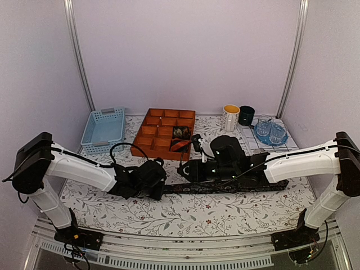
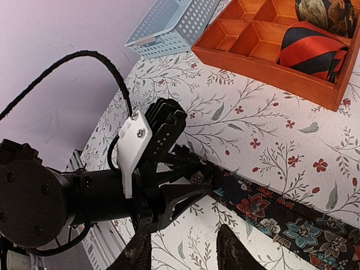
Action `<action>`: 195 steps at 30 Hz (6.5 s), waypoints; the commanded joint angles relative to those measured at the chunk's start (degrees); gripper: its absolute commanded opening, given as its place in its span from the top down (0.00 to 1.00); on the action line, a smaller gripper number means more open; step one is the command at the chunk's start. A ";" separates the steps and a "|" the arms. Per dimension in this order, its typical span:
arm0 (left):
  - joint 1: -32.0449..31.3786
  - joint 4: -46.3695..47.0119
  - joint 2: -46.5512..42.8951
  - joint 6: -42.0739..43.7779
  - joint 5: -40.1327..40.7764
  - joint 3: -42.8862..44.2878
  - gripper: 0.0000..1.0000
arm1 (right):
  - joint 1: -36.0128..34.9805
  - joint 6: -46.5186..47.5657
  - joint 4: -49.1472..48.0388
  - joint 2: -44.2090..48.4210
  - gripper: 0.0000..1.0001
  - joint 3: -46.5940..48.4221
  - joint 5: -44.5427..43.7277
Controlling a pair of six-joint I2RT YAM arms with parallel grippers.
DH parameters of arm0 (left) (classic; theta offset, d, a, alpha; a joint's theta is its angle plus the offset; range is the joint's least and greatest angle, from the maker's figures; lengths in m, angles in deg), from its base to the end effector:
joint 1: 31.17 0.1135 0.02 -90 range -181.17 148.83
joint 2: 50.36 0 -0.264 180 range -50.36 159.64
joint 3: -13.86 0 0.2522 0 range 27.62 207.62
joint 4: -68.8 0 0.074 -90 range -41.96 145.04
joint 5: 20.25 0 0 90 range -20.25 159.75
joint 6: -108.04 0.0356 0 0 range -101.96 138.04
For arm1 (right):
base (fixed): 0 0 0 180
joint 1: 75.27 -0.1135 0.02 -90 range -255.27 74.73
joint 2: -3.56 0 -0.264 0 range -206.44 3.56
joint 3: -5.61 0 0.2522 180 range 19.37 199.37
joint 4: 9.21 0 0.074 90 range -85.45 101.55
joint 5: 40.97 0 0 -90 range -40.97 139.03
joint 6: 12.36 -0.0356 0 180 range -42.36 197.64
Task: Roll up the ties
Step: Roll the tie at the center of the board.
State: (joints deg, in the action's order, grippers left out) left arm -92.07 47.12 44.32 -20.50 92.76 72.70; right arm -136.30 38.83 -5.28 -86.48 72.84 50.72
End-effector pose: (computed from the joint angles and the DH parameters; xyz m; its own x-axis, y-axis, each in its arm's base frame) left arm 0.1597 -0.2583 0.1389 -0.7584 0.1834 -0.6255 0.2936 0.9529 -0.0767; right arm 0.1689 0.3072 0.2304 -0.7259 -0.0177 -0.6876 -0.5548 0.6060 0.5701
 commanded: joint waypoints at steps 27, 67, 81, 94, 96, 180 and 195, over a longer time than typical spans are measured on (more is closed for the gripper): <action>-1.04 1.42 -14.93 -2.35 5.16 -5.97 0.25 | 0.48 -0.75 3.17 -0.91 0.59 3.93 -4.65; 22.06 27.78 -20.85 -11.26 -26.05 -27.23 0.70 | -2.40 1.17 18.33 -40.17 1.00 35.55 5.82; 21.88 29.00 -17.16 -11.14 -26.91 -27.28 0.75 | -1.37 -0.43 16.50 -39.98 1.00 30.51 5.86; 20.30 26.51 -20.40 -8.23 -26.73 -27.29 0.35 | -0.67 -0.98 15.99 -39.55 1.00 30.11 6.11; 20.30 27.42 -18.44 -8.22 -27.10 -27.01 0.39 | -0.66 -0.92 15.65 -39.38 1.00 30.17 6.21; 21.80 25.15 -19.89 -6.85 -26.43 -24.93 0.32 | 1.56 2.63 20.25 -33.67 0.97 36.85 11.42; 23.67 27.28 -15.82 -7.33 -29.03 -25.04 0.32 | 3.03 1.36 20.02 -40.52 1.00 37.85 14.80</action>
State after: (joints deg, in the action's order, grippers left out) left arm -69.41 72.40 27.27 -27.58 64.95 48.24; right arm -133.40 40.58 14.44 -121.40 109.10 64.18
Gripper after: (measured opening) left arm 0.685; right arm 0.002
